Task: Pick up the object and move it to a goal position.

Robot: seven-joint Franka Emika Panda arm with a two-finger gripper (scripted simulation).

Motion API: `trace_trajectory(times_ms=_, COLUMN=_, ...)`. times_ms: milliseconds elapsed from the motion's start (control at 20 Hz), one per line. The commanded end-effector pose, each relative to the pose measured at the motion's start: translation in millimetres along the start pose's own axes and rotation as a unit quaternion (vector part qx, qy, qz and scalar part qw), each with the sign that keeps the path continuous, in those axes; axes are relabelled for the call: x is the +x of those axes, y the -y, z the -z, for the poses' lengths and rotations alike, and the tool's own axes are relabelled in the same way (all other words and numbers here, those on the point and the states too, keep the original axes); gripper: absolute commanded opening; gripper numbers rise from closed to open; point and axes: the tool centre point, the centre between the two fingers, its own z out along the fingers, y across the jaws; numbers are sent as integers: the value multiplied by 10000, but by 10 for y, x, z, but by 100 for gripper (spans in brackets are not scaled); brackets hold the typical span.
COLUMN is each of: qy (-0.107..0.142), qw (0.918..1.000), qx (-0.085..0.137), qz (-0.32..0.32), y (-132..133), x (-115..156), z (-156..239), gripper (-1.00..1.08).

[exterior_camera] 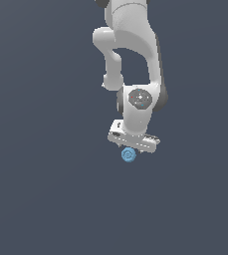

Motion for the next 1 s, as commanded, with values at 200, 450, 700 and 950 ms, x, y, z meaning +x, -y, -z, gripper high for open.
trace_trajectory(times_ms=200, qy=-1, qw=10000, qx=0, qz=-3, y=0, x=-1, z=-63, gripper=100)
trace_trajectory(times_ms=450, qy=-4, qw=10000, qx=0, qz=-14, y=-4, x=-7, z=-306, gripper=100)
trace_trajectory(times_ms=700, qy=-6, qw=10000, qx=0, qz=-21, y=-1, x=-5, z=-488, gripper=100)
trace_trajectory(times_ms=950, qy=-7, qw=10000, qx=1, qz=-24, y=1, x=3, z=-505, gripper=-100)
